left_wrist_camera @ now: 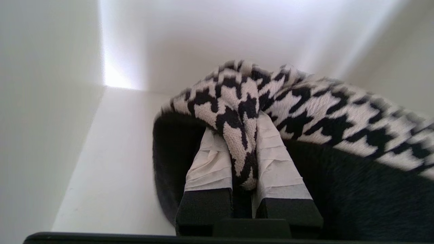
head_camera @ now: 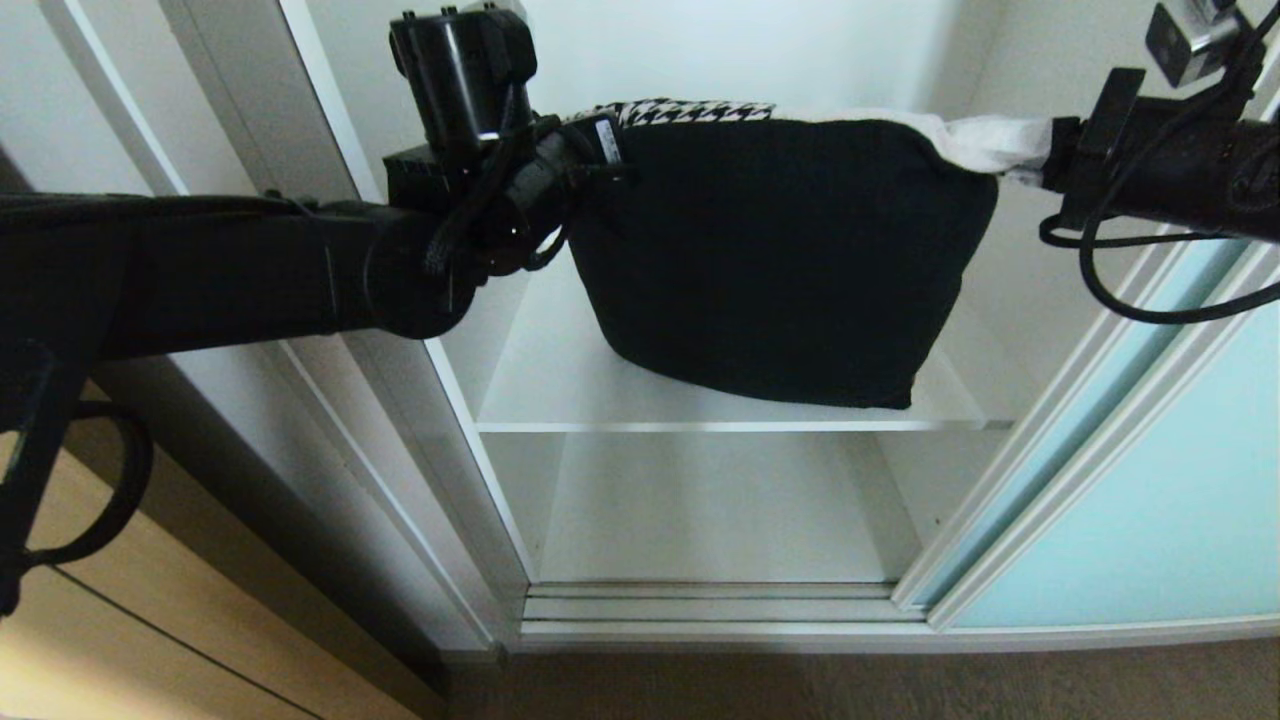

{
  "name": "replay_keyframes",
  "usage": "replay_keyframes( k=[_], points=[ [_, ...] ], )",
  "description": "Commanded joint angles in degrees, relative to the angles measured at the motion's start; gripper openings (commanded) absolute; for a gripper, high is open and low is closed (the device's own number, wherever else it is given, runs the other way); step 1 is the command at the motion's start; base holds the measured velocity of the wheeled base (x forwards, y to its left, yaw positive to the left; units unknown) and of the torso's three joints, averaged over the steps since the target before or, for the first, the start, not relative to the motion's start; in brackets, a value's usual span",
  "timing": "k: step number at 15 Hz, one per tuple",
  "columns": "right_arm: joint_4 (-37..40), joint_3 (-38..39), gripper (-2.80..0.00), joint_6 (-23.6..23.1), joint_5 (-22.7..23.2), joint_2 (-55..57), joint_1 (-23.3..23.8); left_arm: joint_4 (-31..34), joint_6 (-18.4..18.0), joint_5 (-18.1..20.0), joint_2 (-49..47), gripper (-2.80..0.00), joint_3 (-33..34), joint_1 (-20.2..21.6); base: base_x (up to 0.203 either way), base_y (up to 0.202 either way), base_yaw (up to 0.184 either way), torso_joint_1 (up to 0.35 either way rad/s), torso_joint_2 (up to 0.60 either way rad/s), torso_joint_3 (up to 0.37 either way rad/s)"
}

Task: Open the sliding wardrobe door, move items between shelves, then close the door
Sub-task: Place the pillow on the higher shelf

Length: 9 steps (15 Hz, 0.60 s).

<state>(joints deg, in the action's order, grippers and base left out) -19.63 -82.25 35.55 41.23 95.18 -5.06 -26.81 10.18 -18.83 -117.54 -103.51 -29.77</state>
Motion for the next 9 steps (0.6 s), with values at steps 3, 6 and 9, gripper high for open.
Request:
replay_keyframes(
  k=[3, 6, 9],
  points=[
    [-4.49, 8.30, -2.80, 0.06, 0.17, 2.62, 0.88, -2.18, -0.69, -0.08, -1.21, -2.80, 7.46, 0.24, 0.000, 0.000, 0.000, 0.000, 0.00, 0.000],
    [-4.98, 10.49, -2.80, 0.06, 0.17, 2.79, 2.46, -2.10, -0.81, 1.06, 1.80, -2.80, 14.63, 0.16, 0.000, 0.000, 0.000, 0.000, 0.00, 0.000],
    [-4.97, 9.15, -2.80, 0.07, -2.85, 5.58, 3.80, -0.67, -0.95, 3.17, 0.04, -2.80, 16.57, 0.15, 0.000, 0.000, 0.000, 0.000, 0.00, 0.000]
  ],
)
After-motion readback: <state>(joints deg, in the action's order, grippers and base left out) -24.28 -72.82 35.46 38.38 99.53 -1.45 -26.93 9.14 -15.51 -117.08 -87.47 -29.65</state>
